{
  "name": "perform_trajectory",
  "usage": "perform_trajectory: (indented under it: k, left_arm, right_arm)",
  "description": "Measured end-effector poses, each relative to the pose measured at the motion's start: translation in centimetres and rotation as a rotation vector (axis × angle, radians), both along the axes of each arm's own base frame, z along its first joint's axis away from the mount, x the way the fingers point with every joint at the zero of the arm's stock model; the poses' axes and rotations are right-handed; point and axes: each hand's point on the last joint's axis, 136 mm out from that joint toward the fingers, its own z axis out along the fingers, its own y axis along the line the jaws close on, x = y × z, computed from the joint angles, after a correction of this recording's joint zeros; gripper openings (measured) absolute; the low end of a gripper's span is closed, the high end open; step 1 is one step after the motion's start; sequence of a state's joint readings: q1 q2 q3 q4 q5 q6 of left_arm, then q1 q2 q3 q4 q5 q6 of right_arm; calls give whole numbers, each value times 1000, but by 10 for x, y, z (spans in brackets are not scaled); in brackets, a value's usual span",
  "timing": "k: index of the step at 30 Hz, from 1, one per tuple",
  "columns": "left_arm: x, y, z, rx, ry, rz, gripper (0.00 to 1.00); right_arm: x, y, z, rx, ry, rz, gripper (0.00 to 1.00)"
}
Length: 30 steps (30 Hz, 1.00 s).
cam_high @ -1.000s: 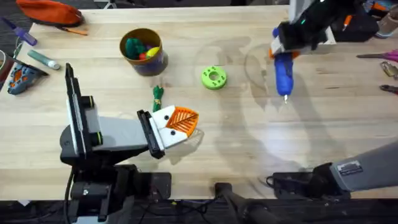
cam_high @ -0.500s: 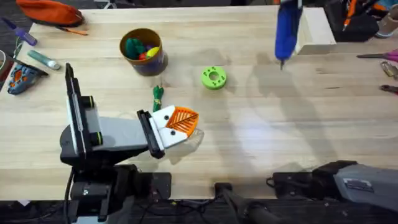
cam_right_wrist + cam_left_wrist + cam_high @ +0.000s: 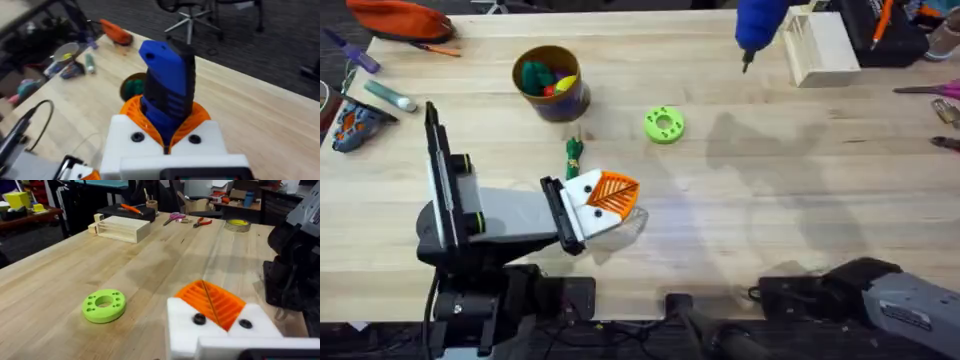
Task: Pick up the gripper from the table and insert it into the empty holder that is missing its gripper. Then pick up a screw, insert it into the mounting hole, and use the screwdriver to tighten it. Finally, clean up the table by picking up the vegetable and placing it into the bucket.
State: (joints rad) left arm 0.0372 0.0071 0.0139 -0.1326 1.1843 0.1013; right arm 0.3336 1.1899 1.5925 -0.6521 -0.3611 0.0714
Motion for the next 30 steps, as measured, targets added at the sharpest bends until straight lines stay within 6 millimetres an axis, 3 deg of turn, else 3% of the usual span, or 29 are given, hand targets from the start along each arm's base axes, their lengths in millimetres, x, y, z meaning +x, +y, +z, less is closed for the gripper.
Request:
perform_trajectory:
  k: [9, 21, 30]
  left_arm:
    - [0, 0, 0, 0, 0, 0, 12]
    - [0, 0, 0, 0, 0, 0, 12]
    - [0, 0, 0, 0, 0, 0, 12]
  right_arm:
    - [-21, 24, 2, 22, -34, 202, 26]
    - [-23, 56, -25, 93, -133, 439, 26]
    - [-48, 74, -32, 165, -207, 678, 26]
